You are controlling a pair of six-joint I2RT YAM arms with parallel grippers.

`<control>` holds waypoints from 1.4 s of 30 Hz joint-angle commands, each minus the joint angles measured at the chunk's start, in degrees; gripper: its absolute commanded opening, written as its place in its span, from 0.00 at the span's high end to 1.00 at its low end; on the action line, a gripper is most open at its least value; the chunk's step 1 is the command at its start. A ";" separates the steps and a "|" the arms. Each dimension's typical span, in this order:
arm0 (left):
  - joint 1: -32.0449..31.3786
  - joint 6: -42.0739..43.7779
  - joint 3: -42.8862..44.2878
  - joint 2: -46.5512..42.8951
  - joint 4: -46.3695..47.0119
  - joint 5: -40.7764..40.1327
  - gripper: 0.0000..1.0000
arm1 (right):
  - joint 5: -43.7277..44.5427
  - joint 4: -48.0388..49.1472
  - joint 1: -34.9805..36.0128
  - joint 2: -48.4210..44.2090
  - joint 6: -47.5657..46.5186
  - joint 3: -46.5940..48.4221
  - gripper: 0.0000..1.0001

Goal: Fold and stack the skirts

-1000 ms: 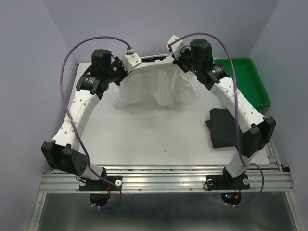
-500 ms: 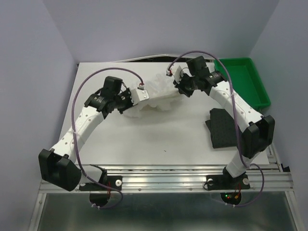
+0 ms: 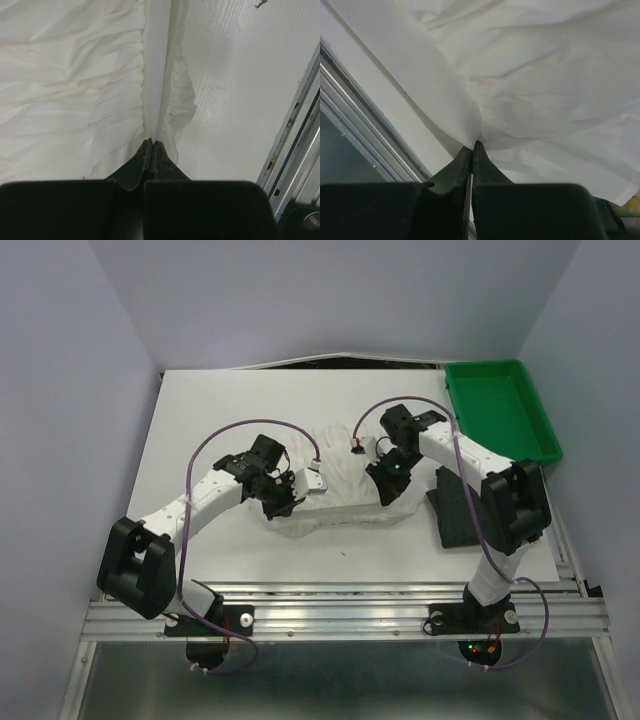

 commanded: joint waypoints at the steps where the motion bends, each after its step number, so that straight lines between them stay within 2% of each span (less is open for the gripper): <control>1: -0.03 -1.61 0.23 0.21 -1.27 2.69 1.00 | -0.75 -7.20 -1.00 -3.63 0.08 3.08 0.80; 2: -0.04 -1.96 0.50 0.21 -1.27 2.70 1.00 | 0.13 -6.86 -1.00 -3.90 0.43 3.34 0.68; 3: -0.04 -2.05 0.68 0.21 -1.18 2.61 0.97 | 1.53 -6.51 -1.00 -4.25 0.35 3.43 0.61; 5: -0.04 -2.57 1.38 0.13 -1.18 2.43 0.94 | 1.89 -5.72 -1.00 -6.00 -0.09 4.04 0.53; 10: 0.05 -4.24 2.69 1.00 -1.01 3.48 0.90 | 3.38 -3.00 -1.00 -10.74 -5.35 5.45 0.50; 13: 0.05 -5.12 4.10 3.55 -1.97 4.63 0.90 | 4.01 0.77 -1.00 -16.01 -7.74 2.92 0.42; 14: 0.14 -5.30 5.32 5.03 -2.41 5.59 0.90 | 3.48 2.53 -1.00 -17.42 -8.44 1.86 0.36; 18: 1.54 -5.56 7.79 8.99 -3.90 8.58 0.91 | 1.90 5.35 1.72 -22.52 -8.80 -4.28 0.29; 19: 2.16 -5.39 8.32 9.96 -4.69 9.28 0.91 | 1.98 6.23 3.21 -23.40 -8.71 -5.78 0.26; 21: 4.26 -4.60 9.99 13.04 -6.10 11.22 0.91 | 3.64 10.17 5.58 -25.51 -8.09 -11.05 0.06; 22: 4.97 -4.34 10.60 14.09 -6.45 11.83 0.91 | 4.26 12.02 6.20 -26.13 -8.09 -12.98 0.04; 25: 7.34 -3.63 13.06 17.00 -7.42 13.77 0.92 | 7.16 19.23 7.97 -27.80 -8.97 -17.93 0.03; 28: 8.75 -2.67 15.70 19.54 -9.18 15.09 0.92 | 9.53 28.08 9.02 -27.37 -8.89 -23.10 0.08; 32: 8.84 -2.31 16.41 20.25 -9.45 15.00 0.92 | 12.61 35.57 10.16 -26.14 -9.41 -25.22 0.14; 38: 8.93 -2.49 16.24 21.04 -9.18 15.35 0.91 | 11.91 38.48 12.80 -24.03 -10.20 -25.22 0.30; 42: 9.28 -2.93 16.41 21.48 -8.74 15.53 0.91 | 11.30 38.06 14.90 -23.94 -10.55 -26.89 0.33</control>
